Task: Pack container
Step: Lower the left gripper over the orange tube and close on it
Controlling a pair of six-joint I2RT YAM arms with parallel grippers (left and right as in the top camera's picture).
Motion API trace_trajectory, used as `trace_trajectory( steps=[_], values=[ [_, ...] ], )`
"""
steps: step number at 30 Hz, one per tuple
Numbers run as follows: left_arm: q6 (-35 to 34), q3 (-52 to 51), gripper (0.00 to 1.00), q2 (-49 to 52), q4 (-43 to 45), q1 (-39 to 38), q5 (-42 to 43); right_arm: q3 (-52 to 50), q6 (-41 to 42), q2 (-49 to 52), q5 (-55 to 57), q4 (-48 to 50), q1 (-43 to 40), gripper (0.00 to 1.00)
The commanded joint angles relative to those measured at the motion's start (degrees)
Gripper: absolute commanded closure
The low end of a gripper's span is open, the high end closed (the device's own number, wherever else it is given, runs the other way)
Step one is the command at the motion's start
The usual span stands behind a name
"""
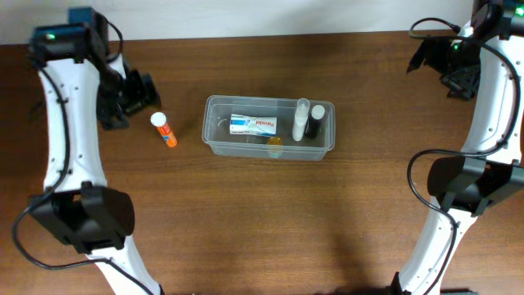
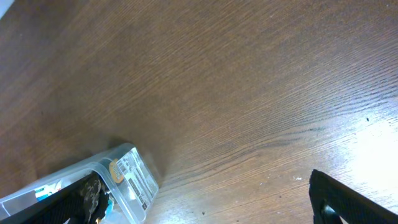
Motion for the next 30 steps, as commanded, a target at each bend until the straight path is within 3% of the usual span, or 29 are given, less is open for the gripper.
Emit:
trace_trajectory(
  steps=[1,11,18,30],
  values=[
    [1.44,-5.68,0.21,-0.07,2.45,0.07,-3.63,-0.33,0.09,-0.55,0.76,-0.31,-0.04,0.02],
    [2.34,-10.99,0.21,0.07,12.61,-0.04,-4.68,-0.33,0.09,-0.55,0.76,-0.31,-0.04,0.02],
    [6.97,-10.99,0.2,0.15,15.85,-2.56,-4.72,-0.33,0.09,-0.55,0.76,-0.31,-0.04,0.02],
    [6.91,-11.02,0.2,2.19,17.64,-5.62,-9.99,-0.33,0.09,-0.55,0.76,-0.31,-0.04,0.02]
  ],
)
